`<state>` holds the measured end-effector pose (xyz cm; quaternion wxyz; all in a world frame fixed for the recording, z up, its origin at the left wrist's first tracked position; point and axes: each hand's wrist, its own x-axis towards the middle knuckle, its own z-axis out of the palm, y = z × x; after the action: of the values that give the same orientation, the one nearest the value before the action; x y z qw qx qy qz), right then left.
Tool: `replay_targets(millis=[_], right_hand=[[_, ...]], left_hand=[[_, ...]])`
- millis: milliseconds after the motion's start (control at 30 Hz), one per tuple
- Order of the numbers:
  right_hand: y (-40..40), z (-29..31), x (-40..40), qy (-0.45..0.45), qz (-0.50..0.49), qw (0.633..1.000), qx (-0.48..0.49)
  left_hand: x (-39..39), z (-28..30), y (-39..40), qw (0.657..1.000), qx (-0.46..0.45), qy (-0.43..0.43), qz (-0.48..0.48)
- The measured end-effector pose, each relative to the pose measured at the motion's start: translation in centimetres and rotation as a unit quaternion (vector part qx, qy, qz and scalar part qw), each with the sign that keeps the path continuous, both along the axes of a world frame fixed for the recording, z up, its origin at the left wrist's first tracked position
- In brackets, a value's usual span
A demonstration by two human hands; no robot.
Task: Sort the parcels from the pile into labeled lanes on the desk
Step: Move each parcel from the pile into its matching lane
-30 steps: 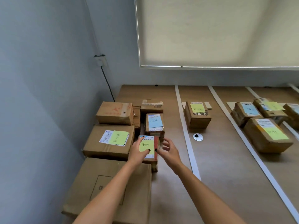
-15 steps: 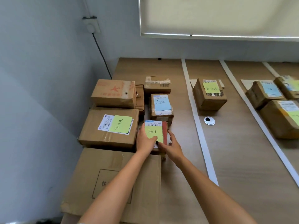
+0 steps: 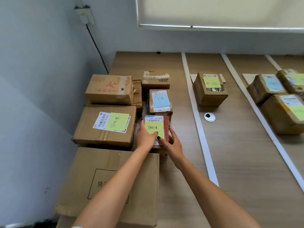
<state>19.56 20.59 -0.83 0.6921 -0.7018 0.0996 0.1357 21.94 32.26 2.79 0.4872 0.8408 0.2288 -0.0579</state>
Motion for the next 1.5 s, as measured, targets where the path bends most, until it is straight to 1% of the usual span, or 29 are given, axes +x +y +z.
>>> replay_targets(millis=[233,333,433,633,900,1033,1167,1333,1500], right_hand=[[-3.9,2.9,0.5,-0.055,-0.041,0.998,0.0],[-6.2,4.1,0.7,-0.077,-0.06,0.995,0.011],[-9.0,5.1,1.1,-0.1,-0.079,0.992,0.02],[-17.8,6.8,2.1,-0.131,-0.1,0.986,0.015],[-29.3,10.6,3.9,-0.172,-0.099,0.98,0.004],[-32.5,11.7,4.4,-0.178,-0.097,0.979,0.0],[-34.5,11.8,5.4,-0.175,-0.094,0.98,0.004],[-36.1,11.0,7.0,-0.169,-0.108,0.98,-0.006],[-38.1,9.6,10.6,-0.146,-0.115,0.983,0.0]], left_hand=[[-0.5,3.0,-3.5,0.995,0.002,-0.098,-0.033],[-1.0,3.8,-5.6,0.991,-0.026,-0.128,-0.039],[-1.1,4.5,-8.4,0.987,-0.08,-0.138,-0.032],[-0.6,6.0,-17.5,0.976,-0.136,-0.17,-0.013],[0.7,8.9,-29.1,0.959,-0.187,-0.209,-0.027],[1.3,9.6,-32.2,0.955,-0.196,-0.218,-0.036],[2.2,9.6,-34.2,0.958,-0.192,-0.208,-0.041],[4.1,9.0,-35.9,0.961,-0.184,-0.201,-0.046],[7.8,7.7,-37.7,0.967,-0.18,-0.174,-0.052]])
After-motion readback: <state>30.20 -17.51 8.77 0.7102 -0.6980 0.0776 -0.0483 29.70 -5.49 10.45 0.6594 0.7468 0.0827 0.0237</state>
